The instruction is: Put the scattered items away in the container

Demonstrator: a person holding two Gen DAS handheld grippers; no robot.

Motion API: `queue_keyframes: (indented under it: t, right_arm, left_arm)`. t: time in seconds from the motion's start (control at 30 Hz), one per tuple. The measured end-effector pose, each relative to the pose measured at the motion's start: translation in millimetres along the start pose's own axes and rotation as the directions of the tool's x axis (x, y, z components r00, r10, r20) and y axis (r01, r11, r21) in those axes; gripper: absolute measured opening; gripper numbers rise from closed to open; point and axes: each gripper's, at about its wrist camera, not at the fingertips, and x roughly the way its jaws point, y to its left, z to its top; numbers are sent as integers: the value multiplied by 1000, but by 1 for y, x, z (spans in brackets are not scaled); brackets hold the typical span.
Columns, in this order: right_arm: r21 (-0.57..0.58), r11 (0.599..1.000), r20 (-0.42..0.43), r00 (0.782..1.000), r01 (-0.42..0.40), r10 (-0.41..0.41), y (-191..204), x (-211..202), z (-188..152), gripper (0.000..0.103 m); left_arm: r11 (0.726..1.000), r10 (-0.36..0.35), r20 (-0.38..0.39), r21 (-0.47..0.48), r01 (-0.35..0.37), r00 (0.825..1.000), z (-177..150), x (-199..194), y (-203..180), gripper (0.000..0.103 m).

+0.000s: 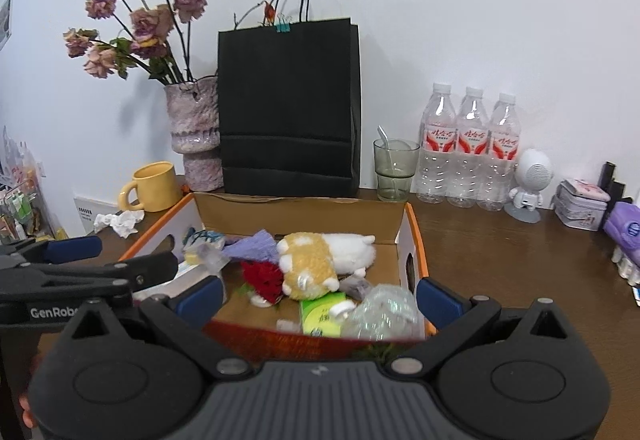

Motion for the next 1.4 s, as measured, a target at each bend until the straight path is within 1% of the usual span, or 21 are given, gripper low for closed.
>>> queue_keyframes:
  t: [0.27,0.53,0.6,0.67,0.73,0.83,0.93,1.0,1.1,1.4]
  right_arm:
    - [-3,1000,20,1000,7,-7,21,-58,-20,103]
    - [-4,1000,32,999,9,-9,38,-96,-35,103]
    - [7,1000,22,1000,11,-11,40,-100,-37,103]
    - [-1,1000,35,999,11,-11,42,-105,-39,103]
    - [8,1000,28,1000,4,-4,44,-108,-40,103]
    - [-13,1000,32,999,6,-5,47,-110,-41,103]
    - [-2,1000,18,1000,4,-4,48,-109,-42,103]
    - [-2,1000,26,1000,3,-2,49,-110,-43,103]
    - [6,1000,18,1000,0,0,49,-110,-45,103]
    - [12,1000,23,1000,-2,1,47,-111,-46,103]
  left_arm:
    - [1000,-8,5,-2,8,1000,-15,-57,0,103]
    - [1000,1,11,0,-1,1000,-26,-92,0,103]
    - [1000,-3,5,-3,3,1000,-27,-95,1,103]
    - [1000,-6,17,-4,6,1000,-29,-101,2,103]
    - [1000,9,19,-7,-9,1000,-32,-103,1,103]
    - [1000,19,35,4,-20,999,-34,-107,1,103]
    - [1000,25,19,3,-25,1000,-34,-107,1,103]
    - [999,31,33,12,-32,999,-35,-109,0,103]
    - [999,37,22,10,-37,999,-35,-109,0,103]
    - [999,48,38,18,-49,998,-36,-111,-1,103]
